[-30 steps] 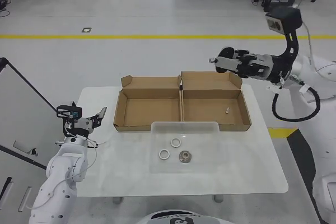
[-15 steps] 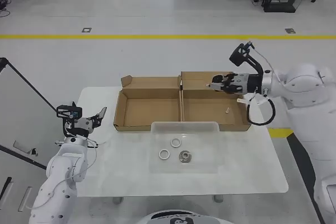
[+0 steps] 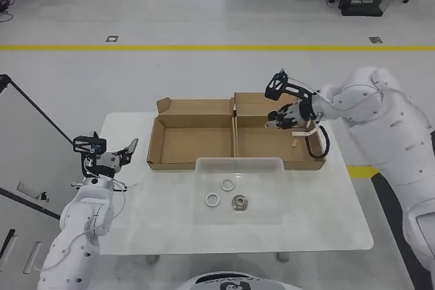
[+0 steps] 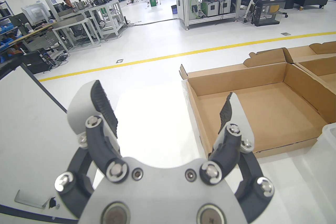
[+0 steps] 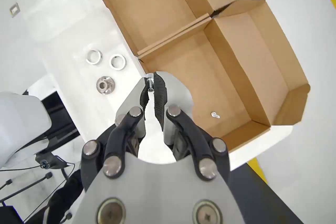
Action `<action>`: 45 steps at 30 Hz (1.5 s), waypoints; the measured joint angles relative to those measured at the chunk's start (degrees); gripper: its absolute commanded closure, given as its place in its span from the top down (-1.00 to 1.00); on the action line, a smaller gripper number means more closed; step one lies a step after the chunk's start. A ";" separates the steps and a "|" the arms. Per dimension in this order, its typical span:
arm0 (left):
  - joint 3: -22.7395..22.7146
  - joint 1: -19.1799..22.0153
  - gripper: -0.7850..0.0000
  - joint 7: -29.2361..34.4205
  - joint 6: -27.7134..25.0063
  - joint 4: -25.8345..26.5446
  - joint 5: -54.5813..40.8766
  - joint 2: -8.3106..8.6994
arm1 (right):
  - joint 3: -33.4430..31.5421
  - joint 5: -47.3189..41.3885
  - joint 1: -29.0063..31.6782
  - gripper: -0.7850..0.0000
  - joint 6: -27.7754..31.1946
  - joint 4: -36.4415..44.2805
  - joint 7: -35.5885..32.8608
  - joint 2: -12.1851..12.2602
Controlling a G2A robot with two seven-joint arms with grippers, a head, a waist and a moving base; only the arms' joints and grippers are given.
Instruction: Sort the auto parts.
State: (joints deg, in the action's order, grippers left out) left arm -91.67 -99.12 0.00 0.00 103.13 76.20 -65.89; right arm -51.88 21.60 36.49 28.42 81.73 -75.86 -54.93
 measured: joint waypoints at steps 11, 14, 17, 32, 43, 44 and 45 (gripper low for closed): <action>0.00 0.00 1.00 0.00 0.00 0.00 0.00 0.00 | 13.22 1.24 -8.48 -1.00 -2.17 -12.39 -2.07 -3.20; 0.00 0.00 1.00 0.00 0.00 0.00 0.00 0.00 | 15.57 1.71 -9.93 -1.00 -2.74 -15.76 -1.23 -4.61; 0.00 0.00 1.00 0.00 0.00 0.00 0.00 0.00 | 17.88 2.89 -11.23 -1.00 -3.90 -19.16 0.10 -6.14; 0.00 0.00 1.00 0.00 0.00 0.00 0.00 0.00 | 26.33 9.85 -13.52 -1.00 -10.42 -34.86 9.15 -13.51; 0.00 0.00 1.00 0.00 0.00 0.00 0.00 0.00 | 26.71 10.39 -13.33 -1.00 -11.75 -37.91 13.79 -15.01; 0.00 0.00 1.00 0.00 0.00 0.00 0.00 0.00 | 26.71 10.39 -13.33 -1.00 -11.75 -37.91 13.79 -15.01; 0.00 0.00 1.00 0.00 0.00 0.00 0.00 0.00 | 26.71 10.39 -13.33 -1.00 -11.75 -37.91 13.79 -15.01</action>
State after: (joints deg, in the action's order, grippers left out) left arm -91.67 -99.12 0.00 0.00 103.13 76.20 -65.89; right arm -25.17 31.99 23.16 16.67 43.82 -62.08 -69.94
